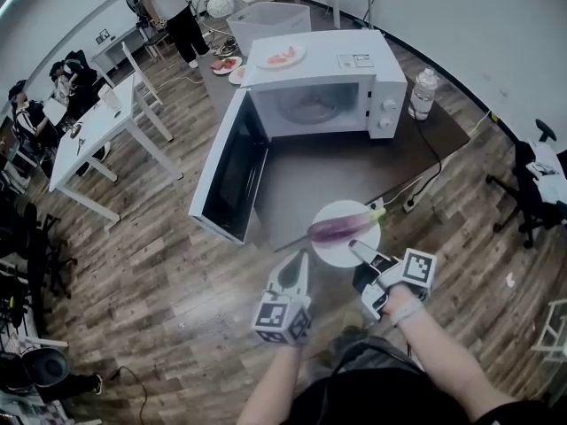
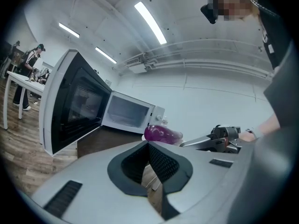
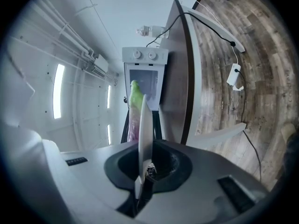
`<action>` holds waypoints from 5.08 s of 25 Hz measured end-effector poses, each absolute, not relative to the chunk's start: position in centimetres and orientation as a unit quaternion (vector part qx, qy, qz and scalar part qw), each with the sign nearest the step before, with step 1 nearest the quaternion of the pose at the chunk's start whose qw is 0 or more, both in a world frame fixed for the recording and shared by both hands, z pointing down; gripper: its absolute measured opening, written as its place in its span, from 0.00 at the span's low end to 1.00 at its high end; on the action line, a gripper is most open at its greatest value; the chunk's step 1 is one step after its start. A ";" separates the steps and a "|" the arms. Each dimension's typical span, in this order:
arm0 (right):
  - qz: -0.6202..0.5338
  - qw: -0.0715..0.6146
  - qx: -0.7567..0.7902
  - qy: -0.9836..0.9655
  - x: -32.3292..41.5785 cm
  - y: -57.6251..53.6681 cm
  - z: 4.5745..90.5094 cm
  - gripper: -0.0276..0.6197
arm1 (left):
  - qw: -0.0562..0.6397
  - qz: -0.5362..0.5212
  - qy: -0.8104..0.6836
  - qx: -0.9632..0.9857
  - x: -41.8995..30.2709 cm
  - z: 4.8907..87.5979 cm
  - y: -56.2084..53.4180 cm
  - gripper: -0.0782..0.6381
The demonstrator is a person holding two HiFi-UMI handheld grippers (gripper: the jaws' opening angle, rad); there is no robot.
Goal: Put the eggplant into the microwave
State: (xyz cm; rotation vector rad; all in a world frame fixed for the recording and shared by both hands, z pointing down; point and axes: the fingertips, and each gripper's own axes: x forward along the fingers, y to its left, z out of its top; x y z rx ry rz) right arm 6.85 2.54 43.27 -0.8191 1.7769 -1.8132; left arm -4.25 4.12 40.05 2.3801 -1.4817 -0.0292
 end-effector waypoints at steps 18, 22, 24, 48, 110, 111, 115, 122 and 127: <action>-0.671 0.217 -0.277 0.652 9.3 -8.0 44.3 0.07 | 0.162 -0.009 -0.530 0.832 -1.2 41.4 -6.0 0.11; -0.676 0.228 -0.267 0.648 8.6 -10.1 44.2 0.07 | 0.144 -0.006 -0.524 0.839 -1.4 41.4 -8.4 0.11; -0.677 0.229 -0.265 0.647 8.4 -11.2 44.3 0.07 | 0.142 -0.005 -0.522 0.841 -1.3 41.6 -9.6 0.11; -0.663 0.242 -0.273 0.654 5.5 -23.6 46.3 0.07 | 0.147 0.006 -0.517 0.843 -3.7 43.9 -19.9 0.11; -0.586 0.193 -0.262 0.742 1.7 -34.8 45.7 0.24 | 0.197 -0.034 -0.497 0.844 -0.3 45.2 -29.5 0.11; -0.582 0.188 -0.260 0.747 1.7 -34.7 45.7 0.24 | 0.197 -0.034 -0.498 0.844 -0.3 45.2 -29.5 0.11; -0.561 0.161 -0.256 0.770 1.5 -33.9 45.7 0.28 | 0.198 -0.039 -0.498 0.843 -0.2 45.0 -29.8 0.11; -0.540 0.118 -0.267 0.790 2.4 -31.8 46.6 0.29 | 0.200 -0.047 -0.494 0.845 -0.1 44.8 -30.3 0.11; -0.512 0.097 -0.286 0.804 3.1 -30.9 47.0 0.28 | 0.197 -0.047 -0.496 0.844 -0.3 44.6 -30.6 0.11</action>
